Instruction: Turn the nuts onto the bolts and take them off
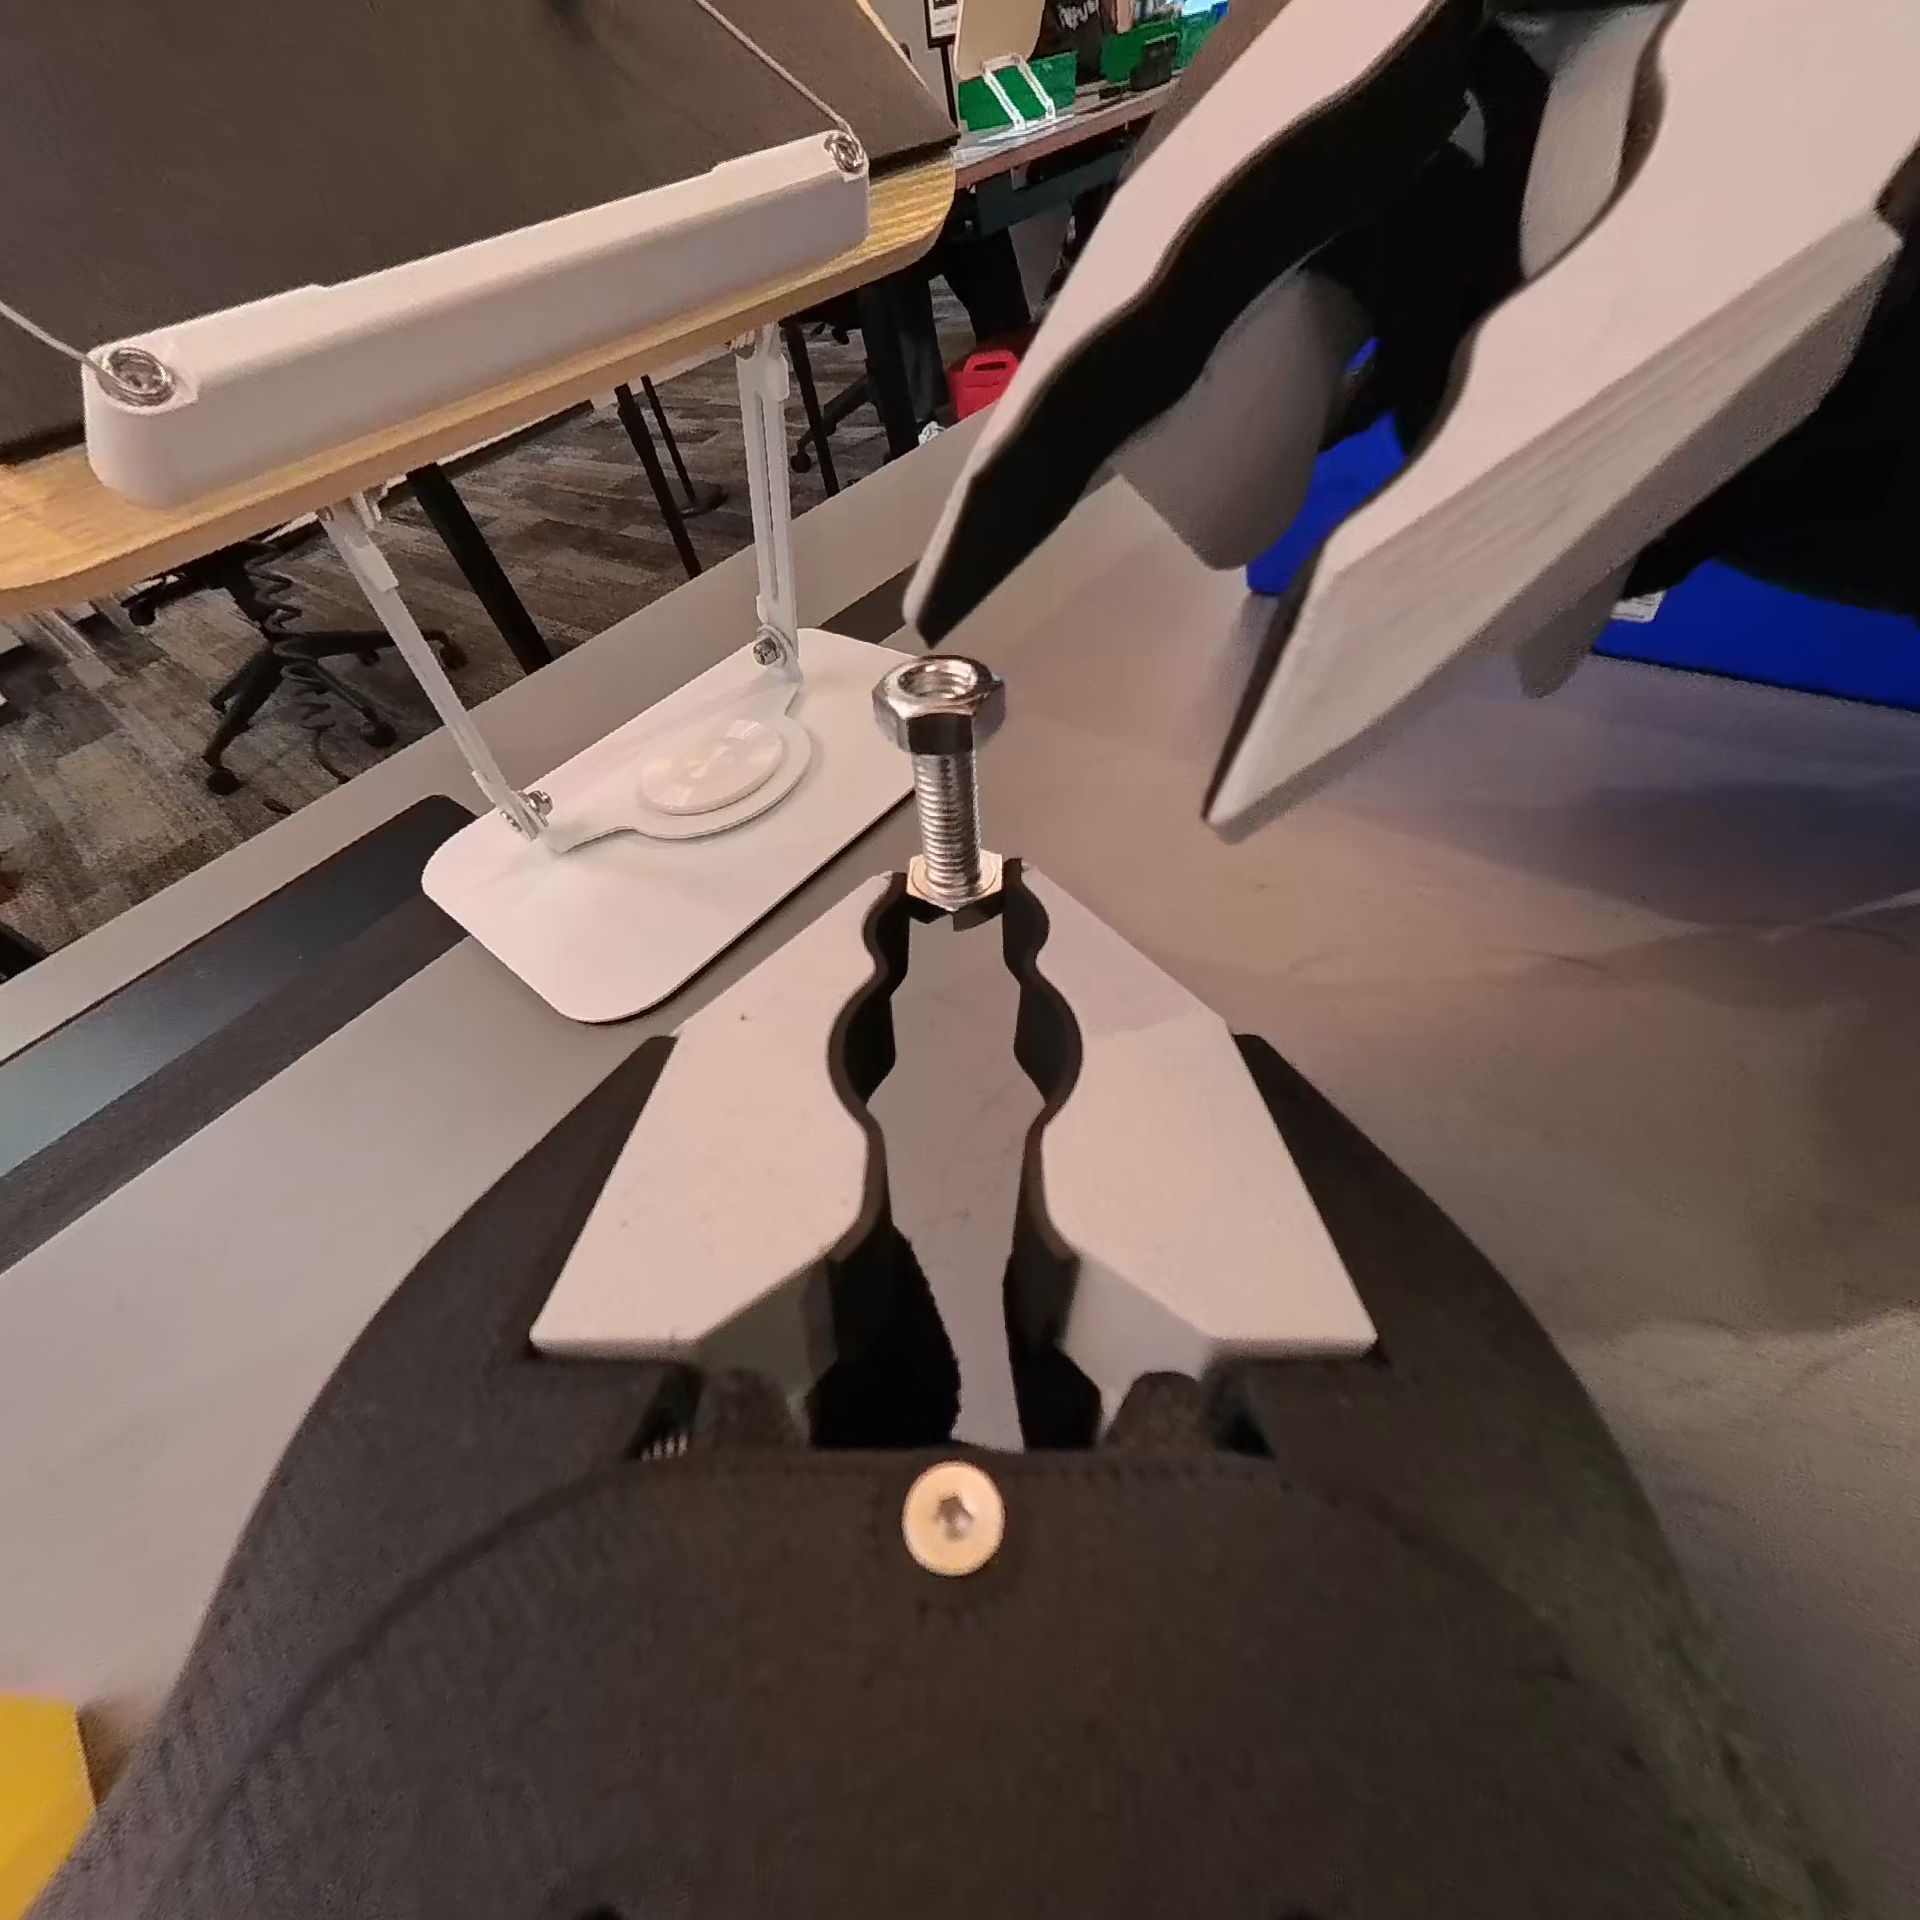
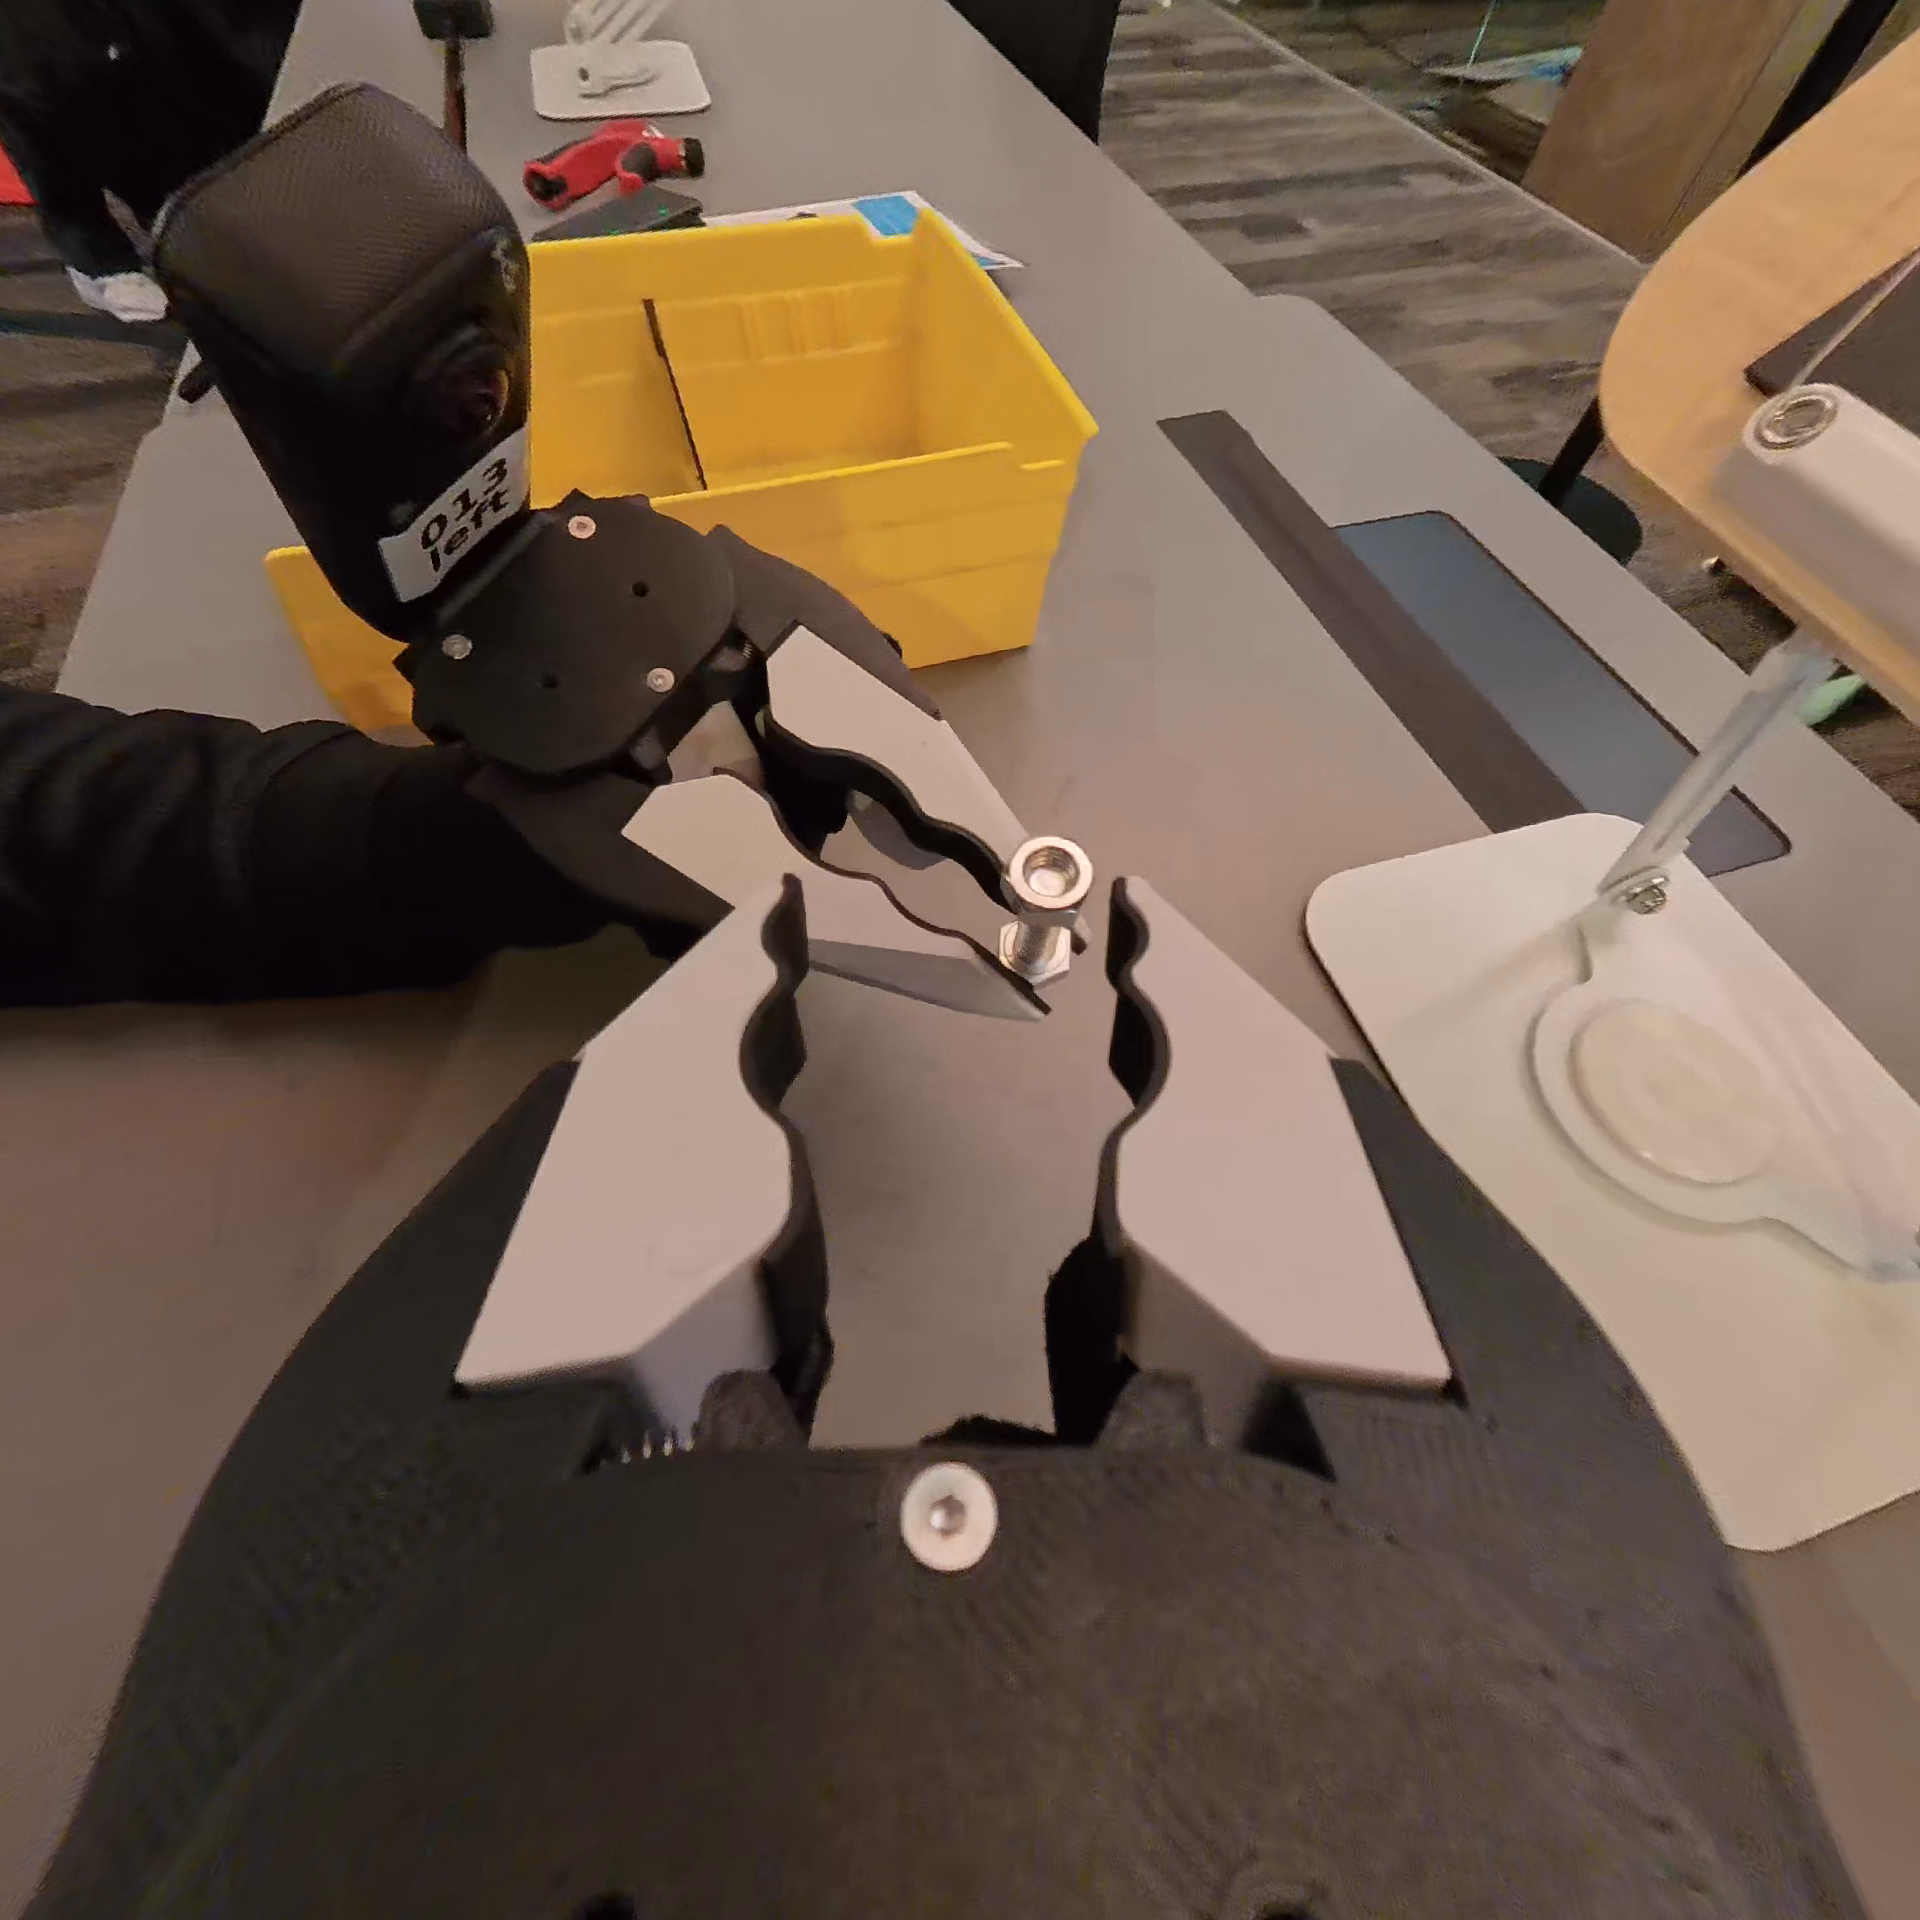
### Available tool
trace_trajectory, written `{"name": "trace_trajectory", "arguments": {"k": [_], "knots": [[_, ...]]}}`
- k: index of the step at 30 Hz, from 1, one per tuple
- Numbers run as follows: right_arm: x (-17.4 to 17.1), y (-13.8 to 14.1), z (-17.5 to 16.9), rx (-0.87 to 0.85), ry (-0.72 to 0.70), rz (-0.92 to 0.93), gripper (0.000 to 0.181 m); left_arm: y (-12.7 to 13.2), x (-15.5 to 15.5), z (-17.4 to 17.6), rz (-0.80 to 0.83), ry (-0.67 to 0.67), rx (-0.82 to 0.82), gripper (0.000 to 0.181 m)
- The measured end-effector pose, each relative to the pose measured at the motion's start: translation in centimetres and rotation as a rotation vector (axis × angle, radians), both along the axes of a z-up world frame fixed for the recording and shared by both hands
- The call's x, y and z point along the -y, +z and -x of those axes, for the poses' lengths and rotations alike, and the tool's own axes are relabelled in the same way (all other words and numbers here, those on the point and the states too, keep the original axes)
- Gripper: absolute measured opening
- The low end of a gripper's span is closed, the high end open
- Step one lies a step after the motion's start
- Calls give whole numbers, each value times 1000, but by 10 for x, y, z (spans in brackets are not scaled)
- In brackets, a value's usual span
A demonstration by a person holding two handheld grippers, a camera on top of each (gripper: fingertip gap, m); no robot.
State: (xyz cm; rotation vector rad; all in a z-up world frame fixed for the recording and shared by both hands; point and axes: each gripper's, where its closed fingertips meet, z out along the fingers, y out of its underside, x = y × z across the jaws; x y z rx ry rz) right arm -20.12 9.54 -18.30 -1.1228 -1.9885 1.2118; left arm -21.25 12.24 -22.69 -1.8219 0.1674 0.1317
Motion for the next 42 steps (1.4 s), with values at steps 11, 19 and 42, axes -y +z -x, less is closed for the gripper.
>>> {"name": "trace_trajectory", "arguments": {"k": [11,19,42], "knots": [[-4,-3,-3,24,-22,-6,47,-2,-1,-1,11,-6,2,16],[10,1,2,-75,77,86,73,-2,-1,-4,10,-24,7,16],[12,-15,-13,-7,140,160,4,-9,-2,1,39,-17,57,15]]}}
